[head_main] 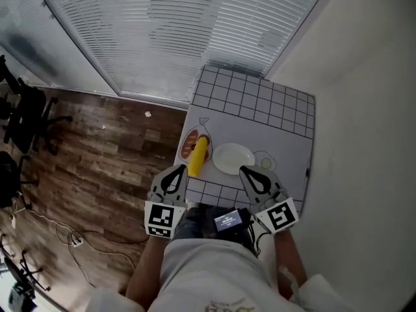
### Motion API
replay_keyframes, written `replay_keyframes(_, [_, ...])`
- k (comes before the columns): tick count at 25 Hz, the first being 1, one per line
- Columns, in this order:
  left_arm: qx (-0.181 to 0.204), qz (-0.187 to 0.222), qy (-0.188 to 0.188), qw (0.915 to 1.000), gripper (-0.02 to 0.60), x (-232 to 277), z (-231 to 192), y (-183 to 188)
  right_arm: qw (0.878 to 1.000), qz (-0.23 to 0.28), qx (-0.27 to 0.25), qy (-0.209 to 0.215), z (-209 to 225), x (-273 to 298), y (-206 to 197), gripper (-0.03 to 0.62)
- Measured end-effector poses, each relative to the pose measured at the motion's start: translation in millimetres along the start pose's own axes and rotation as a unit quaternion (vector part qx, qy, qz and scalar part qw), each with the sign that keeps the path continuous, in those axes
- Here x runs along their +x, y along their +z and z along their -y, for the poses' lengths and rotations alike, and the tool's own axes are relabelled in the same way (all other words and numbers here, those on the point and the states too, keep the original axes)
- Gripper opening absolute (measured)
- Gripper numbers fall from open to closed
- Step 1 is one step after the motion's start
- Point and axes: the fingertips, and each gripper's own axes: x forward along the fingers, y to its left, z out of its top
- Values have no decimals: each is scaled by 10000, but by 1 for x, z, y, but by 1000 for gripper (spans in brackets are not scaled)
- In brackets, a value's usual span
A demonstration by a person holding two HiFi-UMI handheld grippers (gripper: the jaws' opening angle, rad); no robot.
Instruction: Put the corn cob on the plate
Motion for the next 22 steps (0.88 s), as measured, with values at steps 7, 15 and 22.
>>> replay_keyframes(7, [-50, -520, 174, 9985, 9, 17, 2, -24, 9792, -755, -1319, 1342, -26, 46, -29, 8])
replay_keyframes(15, [223, -1091, 351, 9932, 9, 30, 4, -59, 9548, -1096, -1883, 2023, -38, 78, -62, 8])
replay_keyframes(22, [375, -1395, 379, 9888, 11, 39, 0, -73, 9303, -1482, -2339, 2406, -34, 101, -90, 9])
